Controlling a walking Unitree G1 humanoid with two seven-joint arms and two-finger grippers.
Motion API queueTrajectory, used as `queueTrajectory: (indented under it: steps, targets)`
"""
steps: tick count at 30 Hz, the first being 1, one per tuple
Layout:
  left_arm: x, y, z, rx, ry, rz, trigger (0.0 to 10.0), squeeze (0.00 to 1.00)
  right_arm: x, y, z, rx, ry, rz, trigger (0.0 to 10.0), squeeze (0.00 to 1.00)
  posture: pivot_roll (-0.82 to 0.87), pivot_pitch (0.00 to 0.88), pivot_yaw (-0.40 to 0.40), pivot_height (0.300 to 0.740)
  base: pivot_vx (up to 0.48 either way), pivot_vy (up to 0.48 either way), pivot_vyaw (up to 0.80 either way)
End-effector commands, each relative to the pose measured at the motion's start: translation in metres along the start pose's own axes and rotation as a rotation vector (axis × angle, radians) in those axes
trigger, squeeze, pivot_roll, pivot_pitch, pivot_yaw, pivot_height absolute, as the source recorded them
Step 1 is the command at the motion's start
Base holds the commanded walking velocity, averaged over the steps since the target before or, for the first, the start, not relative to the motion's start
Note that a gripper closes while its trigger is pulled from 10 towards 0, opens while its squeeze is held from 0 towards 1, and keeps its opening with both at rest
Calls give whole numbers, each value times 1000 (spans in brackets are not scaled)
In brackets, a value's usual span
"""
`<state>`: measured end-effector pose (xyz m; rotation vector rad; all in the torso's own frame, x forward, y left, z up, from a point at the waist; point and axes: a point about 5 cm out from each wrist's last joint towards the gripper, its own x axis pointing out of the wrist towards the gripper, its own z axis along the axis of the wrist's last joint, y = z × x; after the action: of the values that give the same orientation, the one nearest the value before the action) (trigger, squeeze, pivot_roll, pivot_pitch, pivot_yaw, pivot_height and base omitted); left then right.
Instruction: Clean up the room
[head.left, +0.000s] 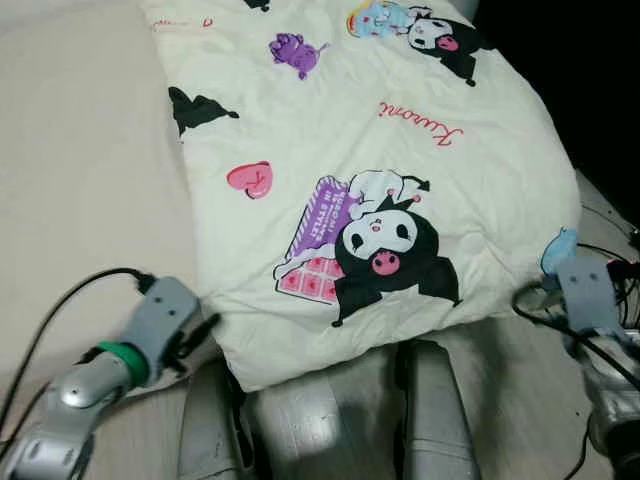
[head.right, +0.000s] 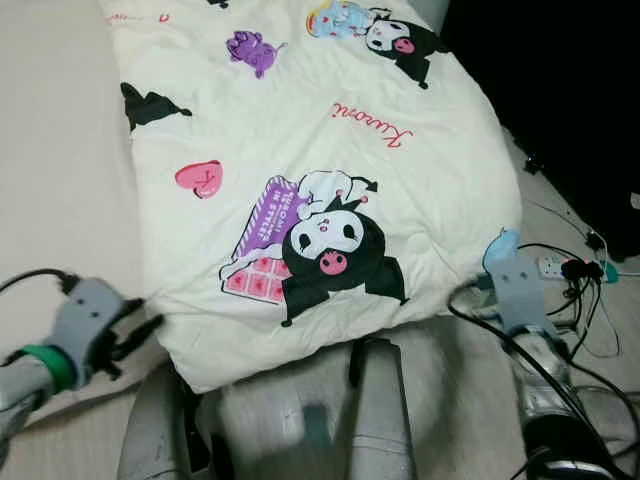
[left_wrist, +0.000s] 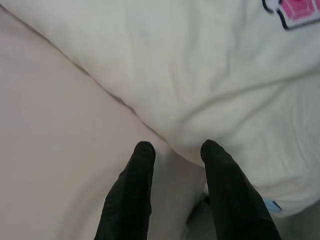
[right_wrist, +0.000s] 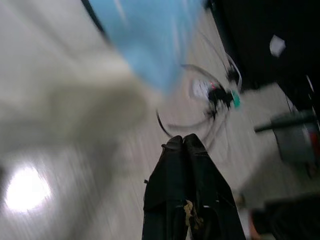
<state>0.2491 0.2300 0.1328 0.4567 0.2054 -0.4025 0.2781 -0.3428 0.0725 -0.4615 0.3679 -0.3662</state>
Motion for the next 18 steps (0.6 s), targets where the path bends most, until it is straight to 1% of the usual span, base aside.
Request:
queueTrajectory:
  steps: [1, 3, 4, 5, 6, 8, 9, 10, 12, 13, 14, 15, 16, 17, 18]
  targets:
    - [-5, 2, 1, -28, 4, -10, 10000, 0, -3, -1, -5, 3, 11, -9, 10000, 0, -39, 212, 120, 526, 0, 0, 0]
    - [-8, 18, 26, -122, -92, 12, 10000, 0, -4, -1, 22, 62, -162, -12, 10000, 0, -40, 212, 116, 526, 0, 0, 0]
    - [-8, 25, 43, -173, -163, 18, 10000, 0, -7, 1, 42, 114, -284, 2, 10000, 0, -40, 211, 115, 526, 0, 0, 0]
    - [-8, 25, 43, -173, -163, 18, 10000, 0, -7, 1, 42, 114, -284, 2, 10000, 0, -40, 211, 115, 526, 0, 0, 0]
    - [-6, 32, 62, -216, -246, 35, 10000, 0, -11, 6, 66, 187, -407, 26, 10000, 0, -41, 204, 107, 526, 0, 0, 0]
    - [0, 39, 93, -272, -378, 82, 10000, 0, -21, 16, 102, 288, -575, 58, 10000, 0, -47, 194, 99, 526, 0, 0, 0]
    - [7, 40, 106, -284, -436, 127, 10000, 0, -24, 24, 117, 349, -616, 78, 10000, 0, -51, 188, 96, 526, 0, 0, 0]
    - [7, 40, 106, -284, -436, 127, 10000, 0, -24, 24, 117, 349, -616, 78, 10000, 0, -51, 188, 96, 526, 0, 0, 0]
    - [20, 39, 126, -265, -511, 253, 10000, 0, -29, 40, 138, 439, -658, 123, 10000, 0, -58, 177, 88, 526, 0, 0, 0]
    - [27, 38, 133, -241, -528, 334, 10000, 0, -32, 48, 146, 457, -676, 161, 10000, 0, -70, 161, 76, 526, 0, 0, 0]
    - [27, 38, 133, -241, -528, 334, 10000, 0, -32, 48, 146, 457, -676, 161, 10000, 0, -70, 161, 76, 526, 0, 0, 0]
    - [31, 37, 136, -225, -534, 381, 10000, 0, -35, 53, 151, 462, -686, 185, 10000, 0, -70, 161, 76, 526, 0, 0, 0]
    - [37, 33, 139, -238, -535, 423, 10000, 0, -38, 59, 157, 482, -710, 208, 10000, 0, -74, 149, 65, 526, 0, 0, 0]
    - [37, 33, 139, -238, -535, 423, 10000, 0, -38, 59, 157, 482, -710, 208, 10000, 0, -74, 149, 65, 526, 0, 0, 0]
    - [41, 31, 138, -262, -523, 427, 10000, 0, -39, 62, 157, 480, -710, 207, 10000, 0, -77, 142, 57, 531, 0, 0, 0]
